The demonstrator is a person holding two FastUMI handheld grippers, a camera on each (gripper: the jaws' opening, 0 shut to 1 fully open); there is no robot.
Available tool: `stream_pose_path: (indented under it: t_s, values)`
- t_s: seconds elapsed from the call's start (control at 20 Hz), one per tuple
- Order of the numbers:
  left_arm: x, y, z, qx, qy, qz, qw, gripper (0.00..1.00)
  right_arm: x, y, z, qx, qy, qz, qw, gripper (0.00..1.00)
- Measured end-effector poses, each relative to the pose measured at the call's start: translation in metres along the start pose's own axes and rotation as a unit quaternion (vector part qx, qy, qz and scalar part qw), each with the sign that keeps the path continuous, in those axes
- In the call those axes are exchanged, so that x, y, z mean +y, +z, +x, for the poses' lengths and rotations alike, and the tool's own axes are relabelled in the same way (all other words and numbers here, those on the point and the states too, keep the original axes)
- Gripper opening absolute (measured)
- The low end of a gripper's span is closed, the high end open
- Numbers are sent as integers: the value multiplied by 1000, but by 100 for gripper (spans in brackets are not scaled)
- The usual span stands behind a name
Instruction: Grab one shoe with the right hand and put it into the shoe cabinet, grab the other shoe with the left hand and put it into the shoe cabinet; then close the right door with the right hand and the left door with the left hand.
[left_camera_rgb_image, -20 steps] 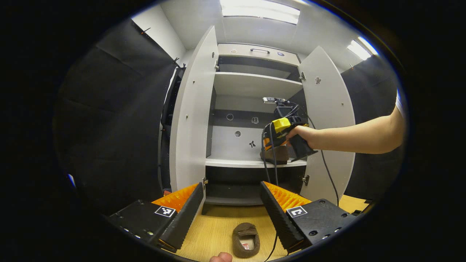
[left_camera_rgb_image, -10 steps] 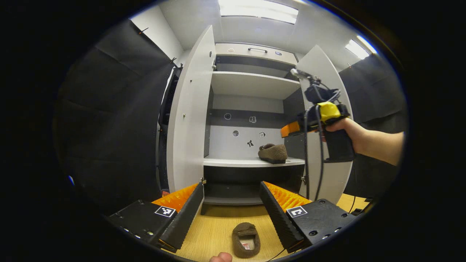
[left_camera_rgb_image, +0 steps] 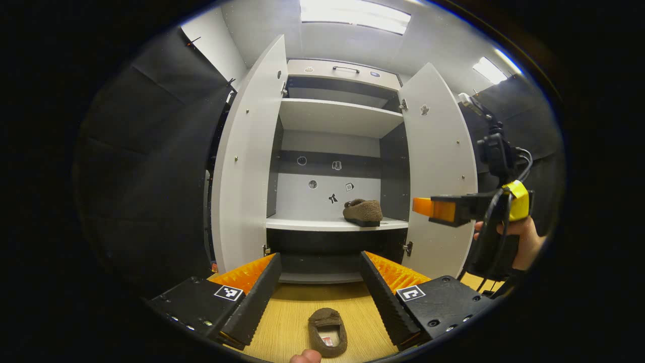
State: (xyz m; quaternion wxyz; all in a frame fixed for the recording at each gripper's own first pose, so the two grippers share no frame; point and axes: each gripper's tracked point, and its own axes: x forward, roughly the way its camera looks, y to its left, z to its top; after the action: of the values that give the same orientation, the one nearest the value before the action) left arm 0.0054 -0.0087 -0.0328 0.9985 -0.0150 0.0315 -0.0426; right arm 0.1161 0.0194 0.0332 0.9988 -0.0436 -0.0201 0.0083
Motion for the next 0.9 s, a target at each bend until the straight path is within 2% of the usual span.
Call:
stream_pose_path:
  t_s: [0.2, 0.45, 0.7, 0.8, 0.85, 0.9]
  values:
    - [-4, -9, -2, 13, -3, 4, 1000, 95, -10, -43, -39, 4, -22, -15, 1000, 90]
    - [-9, -24, -2, 35, -12, -3, 999, 95, -11, -97, -80, 48, -27, -9, 998, 92]
    - [-11, -42, -2, 64, -19, -27, 997, 95, -14, -108, -93, 63, -44, -10, 997, 92]
    - [-9, -62, 6, 97, -22, -45, 994, 95, -14, -100, -92, 56, -44, -4, 997, 92]
    - [-8, -74, 13, 117, -25, -58, 991, 99, -14, -97, -92, 52, -44, -2, 998, 92]
    - [-7, -90, 21, 141, -31, -70, 987, 95, -14, -96, -93, 51, -43, -2, 998, 92]
